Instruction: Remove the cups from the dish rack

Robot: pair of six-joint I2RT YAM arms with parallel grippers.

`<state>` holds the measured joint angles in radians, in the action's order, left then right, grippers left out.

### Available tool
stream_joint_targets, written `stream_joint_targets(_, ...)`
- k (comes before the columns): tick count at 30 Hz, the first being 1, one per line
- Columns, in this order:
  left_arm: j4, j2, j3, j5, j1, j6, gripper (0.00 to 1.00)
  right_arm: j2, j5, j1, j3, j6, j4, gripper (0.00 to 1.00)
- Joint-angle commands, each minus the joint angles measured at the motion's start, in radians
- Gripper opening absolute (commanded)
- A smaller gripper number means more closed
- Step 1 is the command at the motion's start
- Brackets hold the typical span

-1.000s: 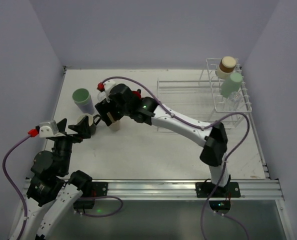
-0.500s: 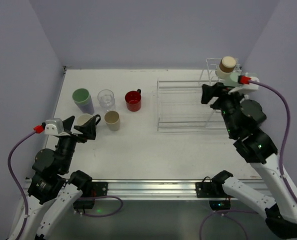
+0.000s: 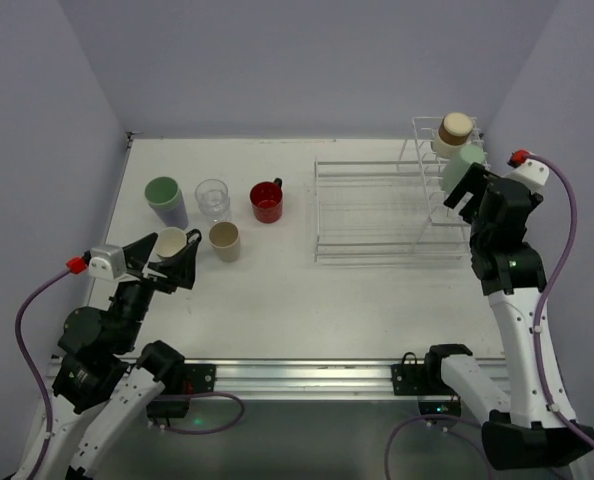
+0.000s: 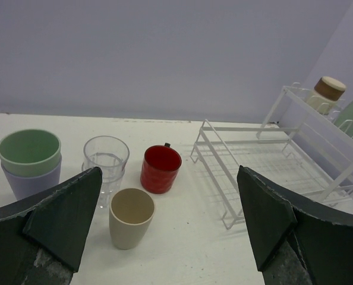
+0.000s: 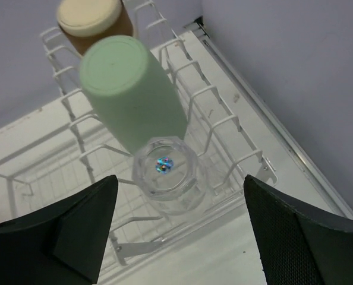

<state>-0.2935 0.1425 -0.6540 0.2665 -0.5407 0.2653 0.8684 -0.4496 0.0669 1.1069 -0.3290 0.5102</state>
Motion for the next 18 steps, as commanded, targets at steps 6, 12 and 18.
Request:
stream_joint_targets(6, 0.033, -0.040, 0.005, -0.010, -0.051, -0.032, 1.00, 0.110, 0.114, -0.062, 0.071, 0.022, 0.047, 0.85)
stream_joint_targets(12, 0.030, -0.047, 0.005, -0.004, -0.068, -0.032, 1.00, 0.161, 0.127, -0.062, 0.076, 0.028, 0.028, 0.78)
stream_joint_targets(18, 0.031, -0.043, 0.005, -0.003, -0.070, -0.035, 1.00, 0.210, 0.129, -0.062, 0.106, 0.036, 0.028, 0.68)
